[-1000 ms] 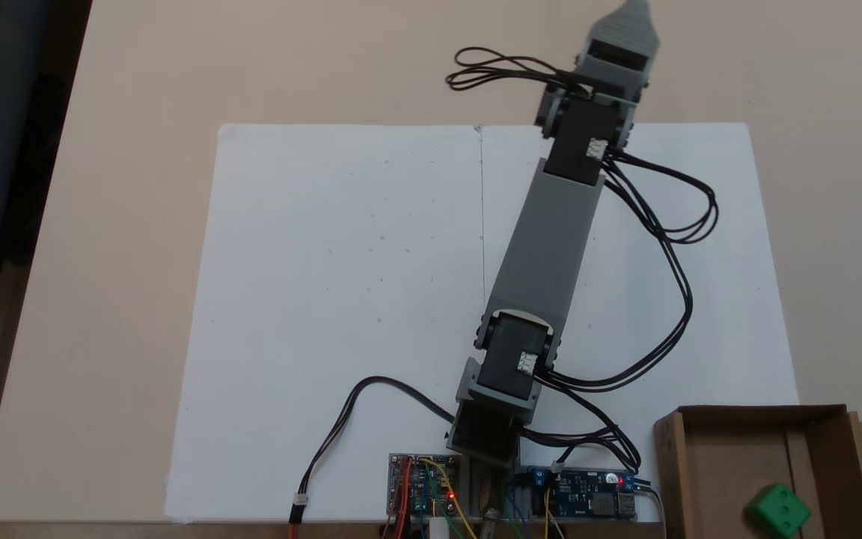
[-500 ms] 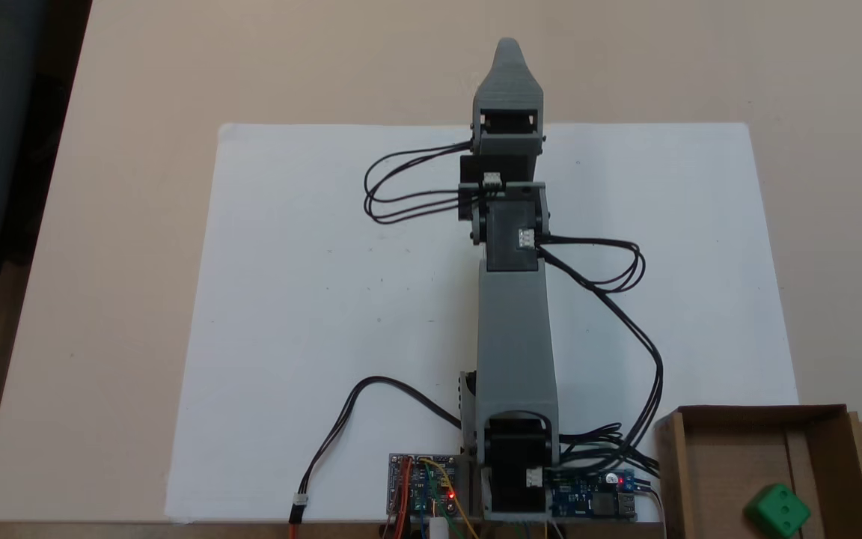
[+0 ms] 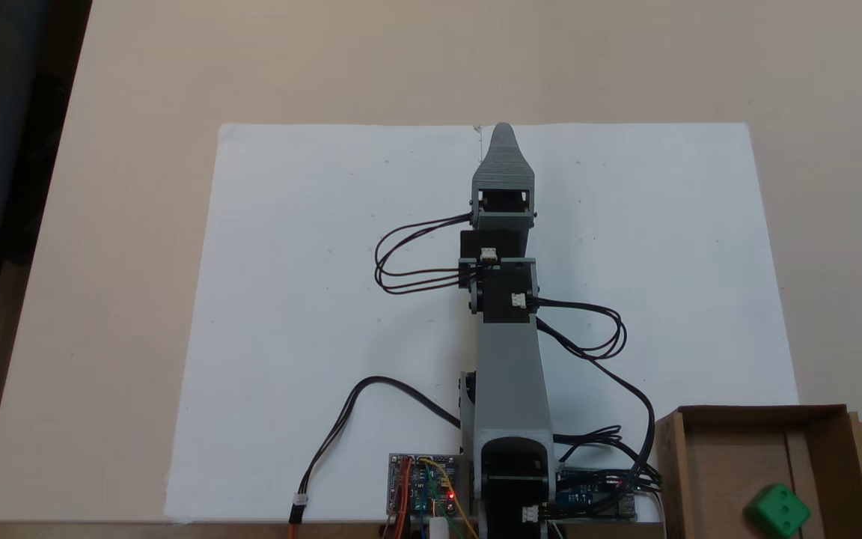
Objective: Grasp a green dice and put it in the bin.
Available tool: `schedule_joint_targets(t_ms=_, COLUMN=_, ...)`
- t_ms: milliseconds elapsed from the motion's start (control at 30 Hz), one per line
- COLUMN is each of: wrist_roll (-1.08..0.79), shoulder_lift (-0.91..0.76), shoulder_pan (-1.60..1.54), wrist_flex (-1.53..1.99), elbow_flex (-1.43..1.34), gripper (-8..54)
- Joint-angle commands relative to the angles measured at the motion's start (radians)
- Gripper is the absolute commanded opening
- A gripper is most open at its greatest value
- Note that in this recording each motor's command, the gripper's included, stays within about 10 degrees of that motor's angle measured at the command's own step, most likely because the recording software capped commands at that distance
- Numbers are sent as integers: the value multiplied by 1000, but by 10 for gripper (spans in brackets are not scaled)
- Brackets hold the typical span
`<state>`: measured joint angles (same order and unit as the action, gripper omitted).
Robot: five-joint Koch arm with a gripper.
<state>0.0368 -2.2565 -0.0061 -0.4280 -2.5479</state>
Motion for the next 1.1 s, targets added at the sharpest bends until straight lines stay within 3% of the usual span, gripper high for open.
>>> schedule_joint_targets(t_ms=0, wrist_roll=-25, shoulder_lift=-117, shoulder_pan=5, wrist_flex=-167, elbow_flex=-17, gripper=431)
schedule_joint_targets(t_ms=1067, wrist_roll=-43, shoulder_lift=-118, shoulder_pan=61, wrist_flex=-1150, elbow_flex=-526, gripper=440)
